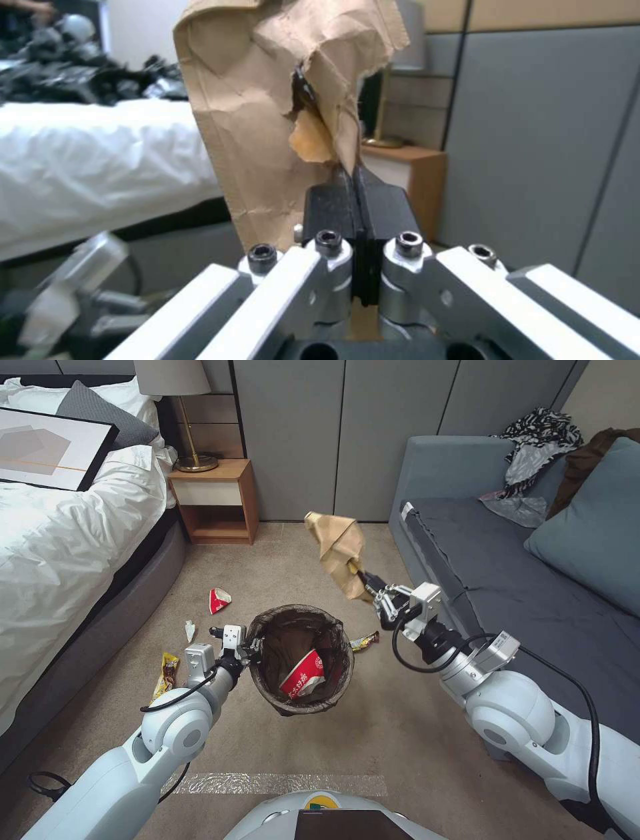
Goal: Pick up the trash bin, then pick up the garbage from the floor and place it into the trash bin.
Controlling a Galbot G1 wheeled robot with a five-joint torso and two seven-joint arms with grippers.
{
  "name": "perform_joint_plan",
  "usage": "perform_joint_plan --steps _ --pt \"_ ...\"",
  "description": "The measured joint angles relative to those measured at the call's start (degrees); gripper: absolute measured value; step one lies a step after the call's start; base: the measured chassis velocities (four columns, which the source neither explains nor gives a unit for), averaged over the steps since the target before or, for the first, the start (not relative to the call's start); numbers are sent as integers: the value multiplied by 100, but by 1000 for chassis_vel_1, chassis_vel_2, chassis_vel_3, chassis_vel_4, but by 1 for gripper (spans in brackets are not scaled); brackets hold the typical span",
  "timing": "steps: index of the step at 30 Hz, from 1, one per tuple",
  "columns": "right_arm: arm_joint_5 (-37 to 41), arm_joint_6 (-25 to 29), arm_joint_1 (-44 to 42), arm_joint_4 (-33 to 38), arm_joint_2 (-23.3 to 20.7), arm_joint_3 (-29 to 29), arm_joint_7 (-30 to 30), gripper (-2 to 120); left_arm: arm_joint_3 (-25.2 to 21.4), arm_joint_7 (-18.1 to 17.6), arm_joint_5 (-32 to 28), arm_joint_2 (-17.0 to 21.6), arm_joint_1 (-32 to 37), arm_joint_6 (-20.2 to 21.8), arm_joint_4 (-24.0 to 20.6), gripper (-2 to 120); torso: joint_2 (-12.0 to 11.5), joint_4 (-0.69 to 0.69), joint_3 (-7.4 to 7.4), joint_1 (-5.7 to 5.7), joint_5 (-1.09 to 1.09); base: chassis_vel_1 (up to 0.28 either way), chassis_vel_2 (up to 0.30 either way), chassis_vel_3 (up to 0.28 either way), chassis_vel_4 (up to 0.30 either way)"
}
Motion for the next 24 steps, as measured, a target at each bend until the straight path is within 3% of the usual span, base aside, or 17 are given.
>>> perform_joint_plan --steps 8,24 --pt "-417 15 188 -28 -299 -928 -163 0 2 -5 -10 14 -22 5 -29 5 0 0 0 0 0 0 0 0 0" --pt "-791 23 985 -576 -88 -2519 -218 0 -36 -3 -15 8 9 6 -138 5 0 0 0 0 -1 0 0 0 0"
